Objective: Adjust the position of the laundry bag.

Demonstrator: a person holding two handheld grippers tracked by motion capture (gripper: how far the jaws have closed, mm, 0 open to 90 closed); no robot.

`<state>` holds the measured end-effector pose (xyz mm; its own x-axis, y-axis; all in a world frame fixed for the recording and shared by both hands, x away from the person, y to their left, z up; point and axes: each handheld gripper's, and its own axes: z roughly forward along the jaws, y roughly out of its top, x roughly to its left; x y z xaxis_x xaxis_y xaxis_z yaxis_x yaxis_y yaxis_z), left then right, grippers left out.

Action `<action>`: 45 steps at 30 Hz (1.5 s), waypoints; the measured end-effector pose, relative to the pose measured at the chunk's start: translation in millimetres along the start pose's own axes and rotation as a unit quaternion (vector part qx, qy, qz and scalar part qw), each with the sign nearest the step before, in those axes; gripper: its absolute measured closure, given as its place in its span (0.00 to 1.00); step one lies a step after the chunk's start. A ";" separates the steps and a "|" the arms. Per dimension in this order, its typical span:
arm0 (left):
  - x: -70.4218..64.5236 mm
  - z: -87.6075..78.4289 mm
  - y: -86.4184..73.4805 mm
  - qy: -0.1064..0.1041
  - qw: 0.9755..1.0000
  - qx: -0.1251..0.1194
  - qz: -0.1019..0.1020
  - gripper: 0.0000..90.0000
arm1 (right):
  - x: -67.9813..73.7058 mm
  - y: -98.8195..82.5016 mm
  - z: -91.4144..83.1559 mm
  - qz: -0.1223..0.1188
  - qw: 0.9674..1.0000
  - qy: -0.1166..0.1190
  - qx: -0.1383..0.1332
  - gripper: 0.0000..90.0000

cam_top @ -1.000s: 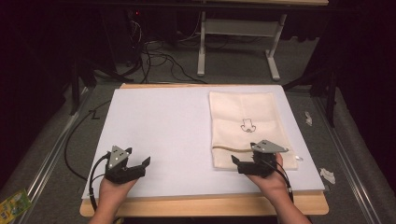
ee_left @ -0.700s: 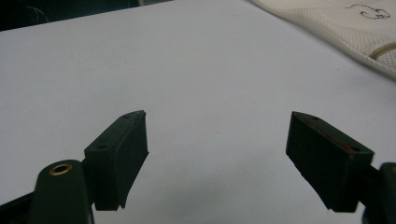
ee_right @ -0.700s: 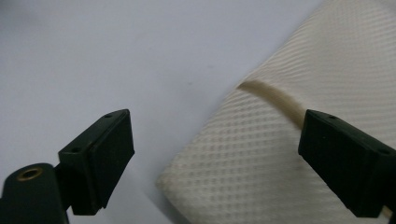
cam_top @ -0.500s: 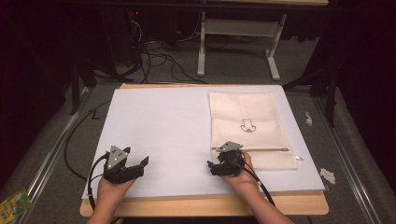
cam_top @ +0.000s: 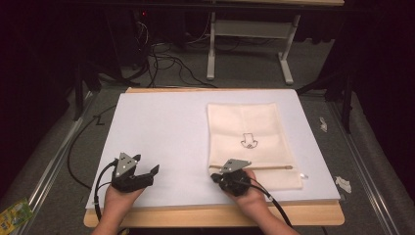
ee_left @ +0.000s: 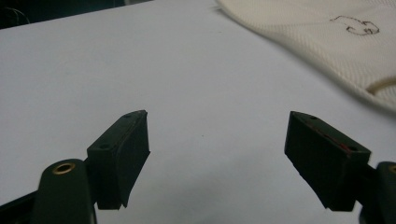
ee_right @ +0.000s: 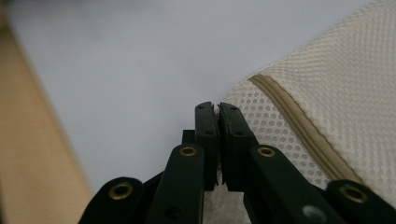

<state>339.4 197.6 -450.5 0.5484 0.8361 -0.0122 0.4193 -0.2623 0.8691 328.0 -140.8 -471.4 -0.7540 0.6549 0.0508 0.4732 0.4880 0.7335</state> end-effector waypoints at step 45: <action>-43.1 90.7 26.2 -0.007 0.994 0.087 -0.060 0.64 | -121.5 -87.0 -129.5 0.174 0.971 -0.145 -0.073 0.65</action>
<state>392.3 111.0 -472.1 0.4960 0.8601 -0.1195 0.6012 -0.2409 0.7619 319.5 -337.6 -453.7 -0.3897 0.9110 0.1351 0.5913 0.1350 0.7951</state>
